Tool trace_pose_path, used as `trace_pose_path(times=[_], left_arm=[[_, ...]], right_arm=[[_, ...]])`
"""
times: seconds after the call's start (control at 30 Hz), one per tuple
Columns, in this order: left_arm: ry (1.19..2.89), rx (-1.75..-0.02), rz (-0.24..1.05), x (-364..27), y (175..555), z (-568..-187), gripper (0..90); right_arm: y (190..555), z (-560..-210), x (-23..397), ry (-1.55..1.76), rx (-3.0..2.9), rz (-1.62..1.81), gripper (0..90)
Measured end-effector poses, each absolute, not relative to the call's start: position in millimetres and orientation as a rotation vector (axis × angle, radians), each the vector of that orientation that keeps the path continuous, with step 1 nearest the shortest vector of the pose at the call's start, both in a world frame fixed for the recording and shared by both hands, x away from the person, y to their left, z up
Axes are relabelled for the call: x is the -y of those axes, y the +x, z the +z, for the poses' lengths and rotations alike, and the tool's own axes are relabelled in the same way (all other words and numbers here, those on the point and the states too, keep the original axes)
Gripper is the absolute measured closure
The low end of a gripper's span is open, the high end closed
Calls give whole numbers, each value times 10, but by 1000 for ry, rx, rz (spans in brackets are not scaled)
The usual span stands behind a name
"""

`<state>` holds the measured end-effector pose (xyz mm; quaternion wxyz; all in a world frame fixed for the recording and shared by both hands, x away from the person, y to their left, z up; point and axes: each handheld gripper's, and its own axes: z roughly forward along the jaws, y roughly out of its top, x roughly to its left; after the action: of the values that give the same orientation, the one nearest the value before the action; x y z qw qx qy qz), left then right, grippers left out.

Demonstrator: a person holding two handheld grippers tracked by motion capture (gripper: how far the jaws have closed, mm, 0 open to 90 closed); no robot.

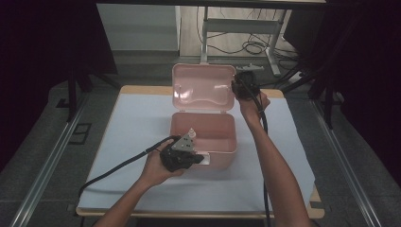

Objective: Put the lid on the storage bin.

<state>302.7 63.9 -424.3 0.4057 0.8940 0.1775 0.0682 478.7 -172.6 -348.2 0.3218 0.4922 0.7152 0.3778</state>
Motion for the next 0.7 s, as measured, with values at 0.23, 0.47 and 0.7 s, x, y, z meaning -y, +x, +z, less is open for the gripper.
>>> trace_pose_path(times=[0.23, 0.47, 0.7], left_arm=[[2271, -436, 186, -641, 3022, -4239, 900], [2268, -437, 188, -639, 3020, -4241, 900], [2268, -435, 192, -638, 3017, -4242, 900]], right_arm=[[4658, -3465, 1719, 1271, -1836, 1015, 855], [4545, -3442, 1725, 1246, -1816, 1028, 858], [4401, -3444, 1724, 1211, -1782, 1046, 861]])
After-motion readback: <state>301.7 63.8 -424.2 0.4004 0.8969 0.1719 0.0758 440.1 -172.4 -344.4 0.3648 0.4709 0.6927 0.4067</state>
